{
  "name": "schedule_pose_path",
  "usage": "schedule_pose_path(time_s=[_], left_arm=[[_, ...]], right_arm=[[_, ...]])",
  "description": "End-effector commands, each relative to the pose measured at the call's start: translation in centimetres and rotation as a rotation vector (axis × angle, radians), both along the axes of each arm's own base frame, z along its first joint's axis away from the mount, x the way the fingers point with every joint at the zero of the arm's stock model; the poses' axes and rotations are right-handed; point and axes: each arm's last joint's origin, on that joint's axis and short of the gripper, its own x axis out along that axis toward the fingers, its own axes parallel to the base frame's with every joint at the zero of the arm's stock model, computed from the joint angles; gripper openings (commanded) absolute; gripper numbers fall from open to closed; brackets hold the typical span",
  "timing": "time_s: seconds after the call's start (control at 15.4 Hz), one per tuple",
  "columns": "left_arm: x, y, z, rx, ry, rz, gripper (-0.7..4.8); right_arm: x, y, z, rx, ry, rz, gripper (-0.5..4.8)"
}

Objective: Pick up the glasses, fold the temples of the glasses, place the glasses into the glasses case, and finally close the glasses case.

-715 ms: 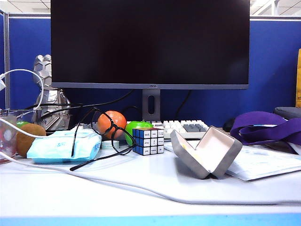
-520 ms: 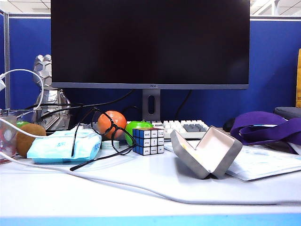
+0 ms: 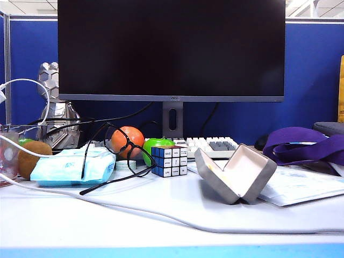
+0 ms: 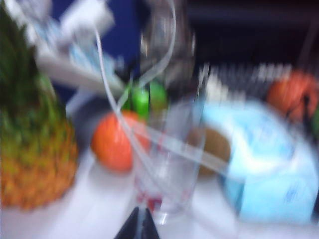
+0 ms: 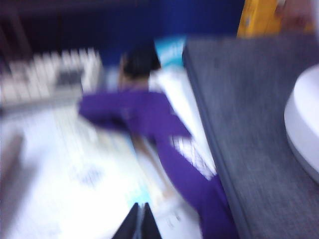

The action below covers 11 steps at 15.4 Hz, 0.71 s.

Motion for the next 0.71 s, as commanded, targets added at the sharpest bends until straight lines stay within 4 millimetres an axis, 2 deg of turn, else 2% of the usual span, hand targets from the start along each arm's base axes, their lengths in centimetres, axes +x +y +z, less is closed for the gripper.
schedule_pose_path(time_s=[0.06, 0.45, 0.58, 0.71], left_arm=[[-0.6, 0.1, 3.1, -0.024, -0.134, 0.025, -0.05], [-1.6, 0.2, 8.9, -0.078, -0.248, 0.057, -0.05], [-1.0, 0.1, 11.0, -0.075, -0.233, 0.041, -0.05], [0.4, -0.2, 13.8, -0.071, -0.188, -0.065, -0.05]], right_arm=[[-0.8, 0.0, 3.1, 0.182, -0.053, -0.030, -0.01], [-2.6, 0.0, 10.0, 0.174, -0.089, -0.032, -0.02], [-2.6, 0.0, 12.7, 0.176, -0.063, -0.033, -0.02], [-1.6, 0.0, 16.8, 0.186, 0.012, -0.027, -0.02]])
